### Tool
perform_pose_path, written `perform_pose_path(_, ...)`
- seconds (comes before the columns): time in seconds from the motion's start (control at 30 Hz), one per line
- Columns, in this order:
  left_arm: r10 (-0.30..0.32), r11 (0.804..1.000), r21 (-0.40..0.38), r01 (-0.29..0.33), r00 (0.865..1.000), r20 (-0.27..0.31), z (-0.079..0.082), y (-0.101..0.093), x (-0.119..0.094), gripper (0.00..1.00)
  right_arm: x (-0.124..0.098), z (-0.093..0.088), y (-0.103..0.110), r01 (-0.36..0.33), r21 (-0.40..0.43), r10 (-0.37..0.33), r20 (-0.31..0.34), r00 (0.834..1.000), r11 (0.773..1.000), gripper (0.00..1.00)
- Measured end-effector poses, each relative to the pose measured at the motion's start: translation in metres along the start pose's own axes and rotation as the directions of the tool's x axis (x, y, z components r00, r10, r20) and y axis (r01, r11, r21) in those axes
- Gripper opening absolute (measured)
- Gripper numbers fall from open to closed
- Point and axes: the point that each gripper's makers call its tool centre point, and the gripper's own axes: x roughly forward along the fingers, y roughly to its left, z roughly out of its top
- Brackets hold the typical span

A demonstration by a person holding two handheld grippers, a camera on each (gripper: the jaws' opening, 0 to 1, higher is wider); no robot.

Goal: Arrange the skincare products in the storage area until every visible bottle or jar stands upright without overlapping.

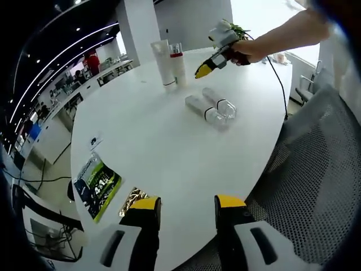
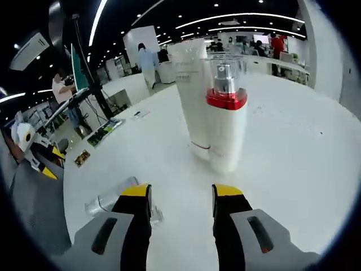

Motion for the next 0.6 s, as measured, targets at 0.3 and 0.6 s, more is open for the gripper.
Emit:
perform_pose_path(0.3,0.011,1.000,0.023,-0.012,1.000,0.025,0.005,0.000,-0.003,0.39,-0.006,-0.008,0.053,-0.188,-0.267,0.144,-0.176,0.974,0.945,0.39)
perform_pose_path(0.6,0.025,0.999,0.034,-0.026,0.999,0.033,0.006,0.003,-0.005,0.38,-0.004,-0.036,0.074,-0.388,-0.567,0.114,-0.457,0.882,0.727,0.42)
